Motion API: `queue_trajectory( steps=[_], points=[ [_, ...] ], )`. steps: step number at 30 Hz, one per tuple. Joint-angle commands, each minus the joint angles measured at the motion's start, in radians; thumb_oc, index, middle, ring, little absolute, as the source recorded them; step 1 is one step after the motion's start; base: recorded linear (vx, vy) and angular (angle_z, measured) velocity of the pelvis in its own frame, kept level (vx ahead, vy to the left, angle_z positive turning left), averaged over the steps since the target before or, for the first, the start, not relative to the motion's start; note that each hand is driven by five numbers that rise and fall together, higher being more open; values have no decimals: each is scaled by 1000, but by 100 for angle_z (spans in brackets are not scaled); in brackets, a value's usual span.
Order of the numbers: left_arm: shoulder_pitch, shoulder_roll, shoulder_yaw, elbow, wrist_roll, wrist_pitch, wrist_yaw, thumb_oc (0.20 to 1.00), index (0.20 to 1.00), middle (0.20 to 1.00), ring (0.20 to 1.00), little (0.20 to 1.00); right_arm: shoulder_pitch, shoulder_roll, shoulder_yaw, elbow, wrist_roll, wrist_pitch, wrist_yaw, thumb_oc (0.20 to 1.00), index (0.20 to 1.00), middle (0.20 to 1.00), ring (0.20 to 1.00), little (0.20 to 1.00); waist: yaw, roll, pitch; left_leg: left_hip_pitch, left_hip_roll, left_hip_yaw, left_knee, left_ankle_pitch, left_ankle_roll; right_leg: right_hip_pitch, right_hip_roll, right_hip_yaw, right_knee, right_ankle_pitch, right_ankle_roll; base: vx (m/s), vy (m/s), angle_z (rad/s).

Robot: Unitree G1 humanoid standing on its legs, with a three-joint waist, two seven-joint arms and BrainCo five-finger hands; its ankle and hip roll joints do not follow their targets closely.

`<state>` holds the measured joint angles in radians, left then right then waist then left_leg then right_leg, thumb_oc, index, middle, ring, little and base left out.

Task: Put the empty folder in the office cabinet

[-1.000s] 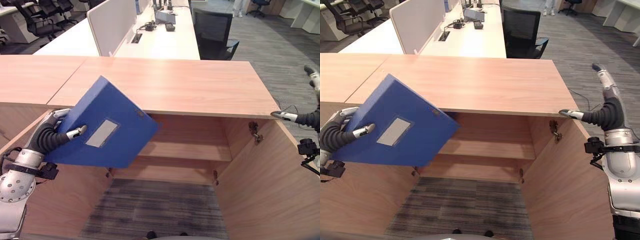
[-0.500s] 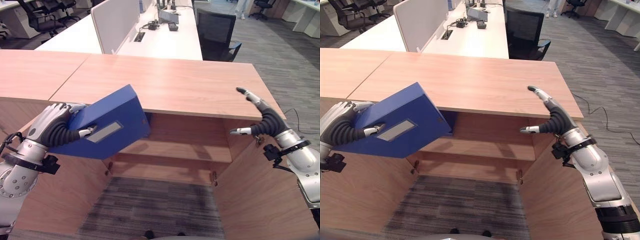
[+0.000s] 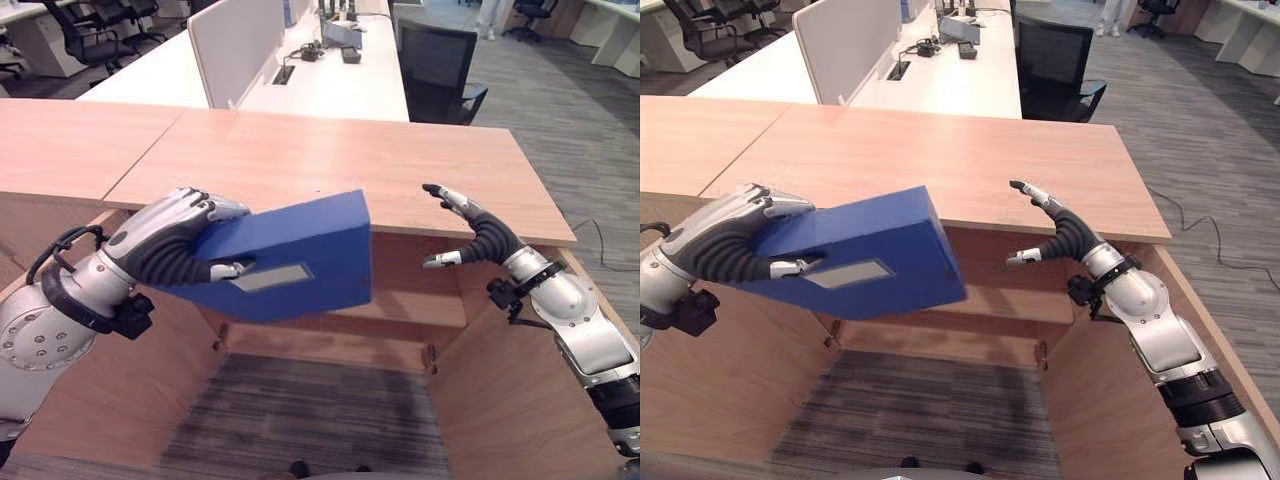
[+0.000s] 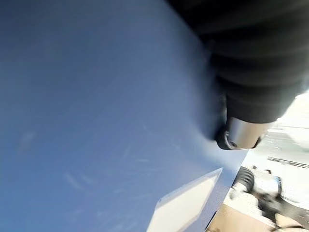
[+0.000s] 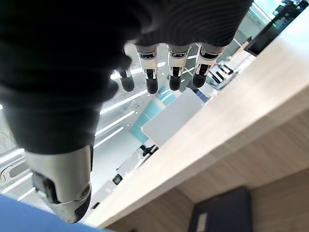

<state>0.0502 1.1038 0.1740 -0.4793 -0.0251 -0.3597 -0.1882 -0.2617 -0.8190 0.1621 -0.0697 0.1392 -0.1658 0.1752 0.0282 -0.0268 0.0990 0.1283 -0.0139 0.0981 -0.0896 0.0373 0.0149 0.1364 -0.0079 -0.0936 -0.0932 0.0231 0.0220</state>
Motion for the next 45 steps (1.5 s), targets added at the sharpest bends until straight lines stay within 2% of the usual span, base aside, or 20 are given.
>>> queue_trajectory(
  steps=[1, 6, 11, 16, 21, 26, 28, 30, 35, 40, 45],
  points=[
    [-94, 28, -31, 24, -110, -32, 17, 200, 200, 200, 200, 200, -91, 36, 19, -12, 85, -61, -48, 1000, 1000, 1000, 1000, 1000, -1, -37, -47, 47, 6, -27, 2, -138, -22, -4, -101, -48, 6, 5, 121, 0, 0, 0],
    [-162, 10, -111, 44, -115, -30, 21, 200, 200, 200, 200, 200, -124, 116, 62, -29, 148, -76, -49, 1000, 1000, 1000, 1000, 1000, -4, -38, -45, 53, 6, -23, 2, -140, -22, -3, -100, -45, 6, 6, 119, -2, 0, -1],
    [-174, 1, -120, 52, -79, -31, 32, 200, 200, 200, 200, 200, -123, 119, 82, -78, 162, -74, -9, 1000, 1000, 1000, 1000, 1000, -3, -39, -45, 55, 6, -19, 2, -141, -23, 0, -99, -42, 6, 5, 119, 0, 0, 0],
    [-144, -1, -85, 46, -52, -31, 36, 200, 200, 200, 200, 200, -84, 80, 59, -103, 167, -65, 21, 1000, 1000, 1000, 1000, 1000, -4, -42, -47, 58, 7, -18, 2, -143, -25, 1, -100, -44, 6, 4, 121, 0, 0, 0],
    [-104, 9, -29, 46, -7, -28, 39, 200, 200, 200, 200, 200, -5, -16, -11, -97, 128, -43, 54, 1000, 1000, 1000, 1000, 1000, -10, -46, -50, 57, 9, -16, 2, -143, -28, 0, -99, -46, 6, 3, 122, 0, 0, 0],
    [-52, 31, 26, 31, -13, -33, 28, 200, 200, 200, 200, 200, 66, -125, -113, -46, 74, -36, 36, 1000, 1000, 1000, 1000, 1000, -16, -51, -51, 54, 12, -18, 2, -142, -30, -3, -97, -48, 6, 3, 125, 0, 0, 0],
    [-41, 37, 35, 32, -13, -33, 30, 200, 200, 200, 200, 200, 82, -143, -134, -38, 58, -36, 28, 1000, 1000, 1000, 1000, 1000, -17, -52, -51, 53, 12, -19, 2, -141, -30, -3, -97, -47, 6, 3, 125, 0, 0, 0],
    [-8, 54, 67, 31, -4, -36, 36, 200, 200, 200, 200, 200, 111, -203, -191, -33, -15, -42, -4, 1000, 1000, 1000, 1000, 1000, -21, -52, -52, 53, 12, -20, 2, -142, -30, -4, -97, -47, 6, 4, 126, 0, 0, 0],
    [30, 82, 107, 28, 2, -40, 47, 200, 200, 200, 200, 200, 150, -257, -240, -45, -34, -46, -5, 1000, 1000, 1000, 1000, 1000, -27, -51, -53, 53, 13, -20, 2, -143, -31, -6, -94, -44, 6, 5, 126, 0, 0, 0],
    [27, 73, 103, 20, -2, -42, 49, 200, 200, 200, 200, 200, 146, -237, -216, -61, 8, -49, 17, 1000, 1000, 1000, 1000, 1000, -28, -51, -53, 52, 14, -19, 2, -142, -31, -8, -92, -40, 6, 5, 125, 0, 0, 0],
    [-16, 48, 64, 20, 48, -39, 71, 200, 200, 200, 200, 200, 109, -183, -134, -97, 49, -46, 56, 1000, 1000, 1000, 1000, 1000, -26, -49, -53, 52, 16, -16, 2, -141, -32, -8, -91, -42, 6, 3, 124, 0, 0, 0]
  ],
)
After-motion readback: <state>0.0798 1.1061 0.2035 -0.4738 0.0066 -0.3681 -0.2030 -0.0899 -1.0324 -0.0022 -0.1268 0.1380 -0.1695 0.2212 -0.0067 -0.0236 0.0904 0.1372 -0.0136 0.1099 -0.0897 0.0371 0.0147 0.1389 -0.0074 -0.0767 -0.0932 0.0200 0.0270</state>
